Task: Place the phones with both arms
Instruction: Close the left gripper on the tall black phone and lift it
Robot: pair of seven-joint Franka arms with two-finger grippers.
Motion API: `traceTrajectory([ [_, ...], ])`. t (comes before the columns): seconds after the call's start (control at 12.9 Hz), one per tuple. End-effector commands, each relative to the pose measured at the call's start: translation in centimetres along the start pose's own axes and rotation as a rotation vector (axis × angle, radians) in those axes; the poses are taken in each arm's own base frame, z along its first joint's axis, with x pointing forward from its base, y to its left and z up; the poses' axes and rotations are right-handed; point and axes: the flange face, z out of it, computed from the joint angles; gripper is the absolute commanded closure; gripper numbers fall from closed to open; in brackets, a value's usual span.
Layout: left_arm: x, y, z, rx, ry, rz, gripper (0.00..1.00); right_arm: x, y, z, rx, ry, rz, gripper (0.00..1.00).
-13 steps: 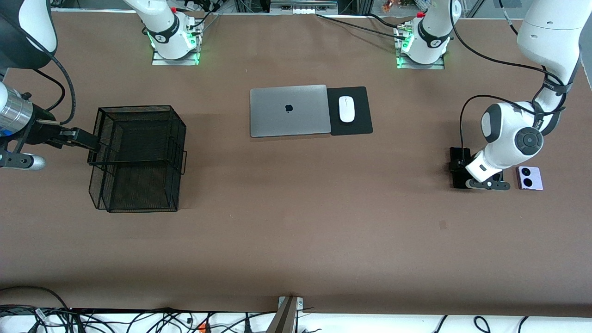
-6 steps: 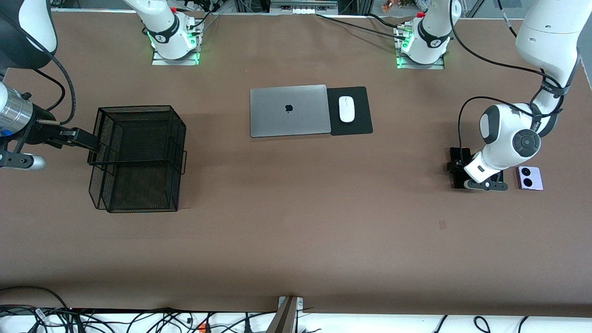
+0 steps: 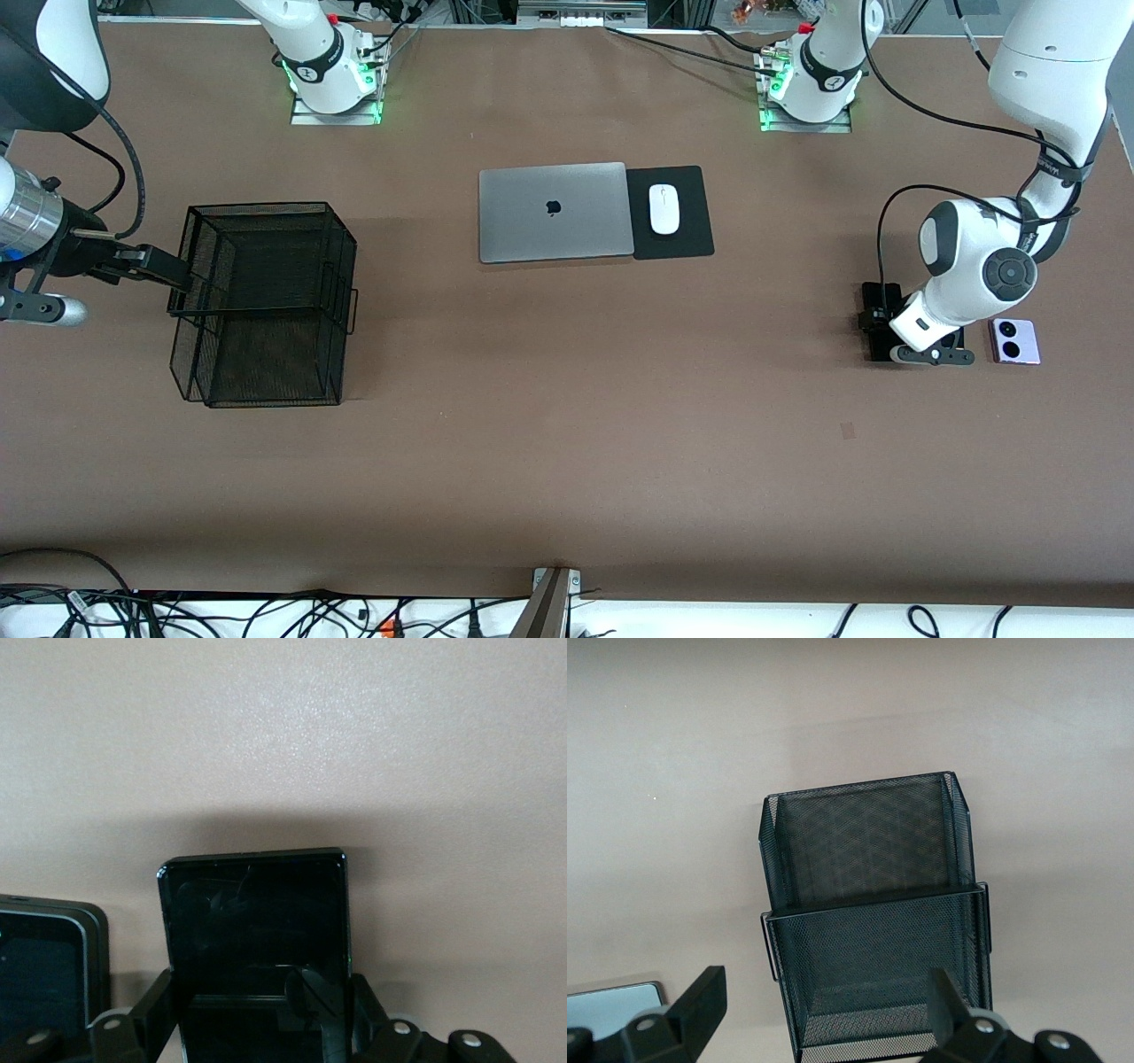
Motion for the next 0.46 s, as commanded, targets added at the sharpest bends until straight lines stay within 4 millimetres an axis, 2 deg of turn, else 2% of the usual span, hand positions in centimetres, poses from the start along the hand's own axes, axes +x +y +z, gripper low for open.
traceTrajectory([
  [0.0, 2.5, 0.4, -1.1, -0.003, 0.027, -0.025, 0.80, -0.3, -0.2, 0.0, 0.005, -0.008, -0.007, 0.00],
  [0.23, 5.9, 0.6, -6.2, 0.010, -0.029, -0.012, 0.81, -0.3, 0.0, 0.2, 0.005, -0.012, -0.015, 0.00],
  [0.39, 7.8, 2.3, -8.5, 0.017, -0.013, 0.000, 0.82, -0.4, 0.0, 0.9, 0.003, -0.026, -0.056, 0.00],
])
